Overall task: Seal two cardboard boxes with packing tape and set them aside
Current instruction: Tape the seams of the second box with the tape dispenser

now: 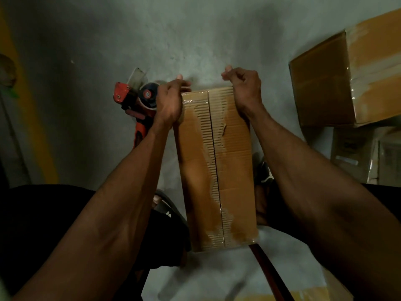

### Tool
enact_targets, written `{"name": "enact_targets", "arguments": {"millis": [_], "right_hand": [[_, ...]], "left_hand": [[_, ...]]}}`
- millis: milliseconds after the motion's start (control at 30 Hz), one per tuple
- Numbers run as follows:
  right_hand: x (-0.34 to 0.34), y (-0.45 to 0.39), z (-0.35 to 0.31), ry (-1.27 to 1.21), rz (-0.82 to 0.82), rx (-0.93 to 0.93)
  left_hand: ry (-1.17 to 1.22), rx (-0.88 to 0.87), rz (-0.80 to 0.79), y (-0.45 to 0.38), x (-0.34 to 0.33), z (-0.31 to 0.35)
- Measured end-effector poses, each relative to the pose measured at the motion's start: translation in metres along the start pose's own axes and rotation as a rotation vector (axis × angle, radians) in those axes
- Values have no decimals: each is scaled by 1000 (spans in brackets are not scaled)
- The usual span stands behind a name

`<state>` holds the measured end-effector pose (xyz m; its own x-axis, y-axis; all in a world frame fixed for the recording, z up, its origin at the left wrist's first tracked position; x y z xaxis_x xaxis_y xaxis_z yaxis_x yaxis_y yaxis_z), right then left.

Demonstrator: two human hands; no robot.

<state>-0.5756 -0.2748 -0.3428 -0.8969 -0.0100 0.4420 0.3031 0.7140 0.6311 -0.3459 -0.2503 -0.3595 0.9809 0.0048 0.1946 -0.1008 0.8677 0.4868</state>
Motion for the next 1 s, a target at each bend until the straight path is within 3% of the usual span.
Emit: {"name": "enact_targets", "arguments": {"millis": [67, 167, 300, 500, 767, 1000], "right_hand": [[3, 3, -4, 15, 52, 68], [-2, 8, -6, 39, -34, 83], [-7, 11, -9, 87, -142, 86], [-4, -1, -1, -16, -115, 55], [-4, 3, -4, -18, -138, 63], [-1, 2, -1, -7, -76, 24]], "left_hand": [[-83, -118, 71, 5, 5, 10], [-171, -243, -30, 6, -2, 23], [-172, -155, -146, 3, -8, 17], [25, -33, 65, 0, 4, 3], [-138, -133, 36, -1, 5, 12], [-157, -143, 158, 4, 14, 10]]}}
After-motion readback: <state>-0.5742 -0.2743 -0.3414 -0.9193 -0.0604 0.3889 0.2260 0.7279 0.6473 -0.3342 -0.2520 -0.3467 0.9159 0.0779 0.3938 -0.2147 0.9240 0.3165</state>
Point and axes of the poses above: each hand's wrist, its own y-axis away from the middle knuckle, its own x-axis out of the back of the hand, z = x × y, the point moved 7 cm from there along -y, towards the middle knuckle, and after that the axes turned 11 degrees about -x, right-handed, at the moved point
